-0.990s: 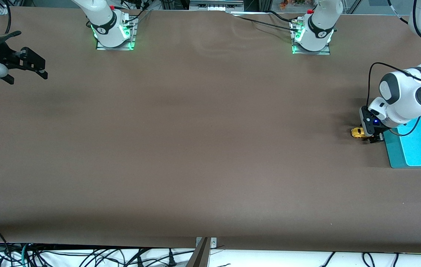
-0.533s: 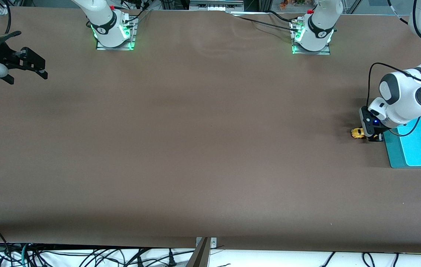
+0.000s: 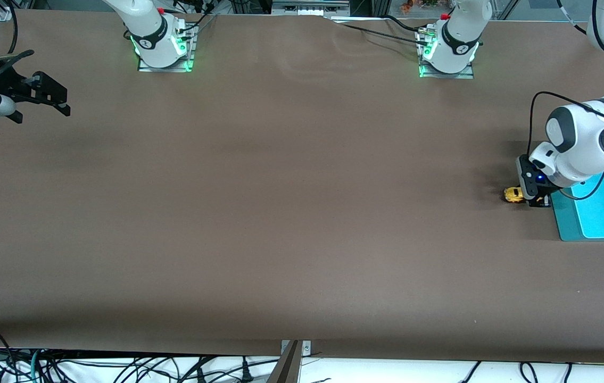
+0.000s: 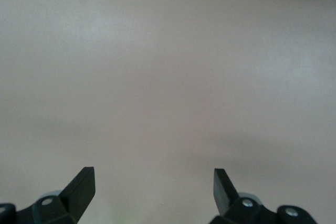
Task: Wind and store yellow beetle car
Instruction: 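Close the left gripper on the yellow car, then lift the car with the left gripper over the cyan bin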
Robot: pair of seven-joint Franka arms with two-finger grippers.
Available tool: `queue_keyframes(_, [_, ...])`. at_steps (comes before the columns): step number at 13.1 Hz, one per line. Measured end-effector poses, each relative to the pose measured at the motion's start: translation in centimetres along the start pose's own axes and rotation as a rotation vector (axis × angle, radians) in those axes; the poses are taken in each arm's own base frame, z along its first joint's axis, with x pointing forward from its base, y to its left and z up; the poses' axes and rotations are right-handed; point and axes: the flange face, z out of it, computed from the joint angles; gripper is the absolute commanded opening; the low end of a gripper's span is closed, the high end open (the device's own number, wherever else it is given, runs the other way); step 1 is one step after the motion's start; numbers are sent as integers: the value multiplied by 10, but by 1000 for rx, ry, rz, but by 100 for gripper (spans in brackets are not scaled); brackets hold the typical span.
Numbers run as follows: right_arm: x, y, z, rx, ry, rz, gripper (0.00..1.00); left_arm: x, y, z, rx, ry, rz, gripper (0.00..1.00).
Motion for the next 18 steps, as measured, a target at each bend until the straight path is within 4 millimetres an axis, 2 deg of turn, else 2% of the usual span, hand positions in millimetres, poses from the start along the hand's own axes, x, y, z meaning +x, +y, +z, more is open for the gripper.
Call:
queue_keyframes(6, [0,0,0,-4,-3,7,100,-2,-44,-78,-93,-6,12,28])
queue_keyframes(12, [-2,-25,-7,-7,-29,80,100,-18,-57,-119,-163,-7,-13,28])
queue_keyframes(14, [-2,-25,-8,-7,-30,81,100,-34,-53,-124,-181,-6,-21,28])
queue_keyframes(15, [-2,-24,-8,-7,-30,82,100,-49,-49,-124,-185,-3,-21,28])
queue_keyframes(18, [-2,-24,-8,-7,-31,82,100,-110,-26,-118,-195,16,-33,28])
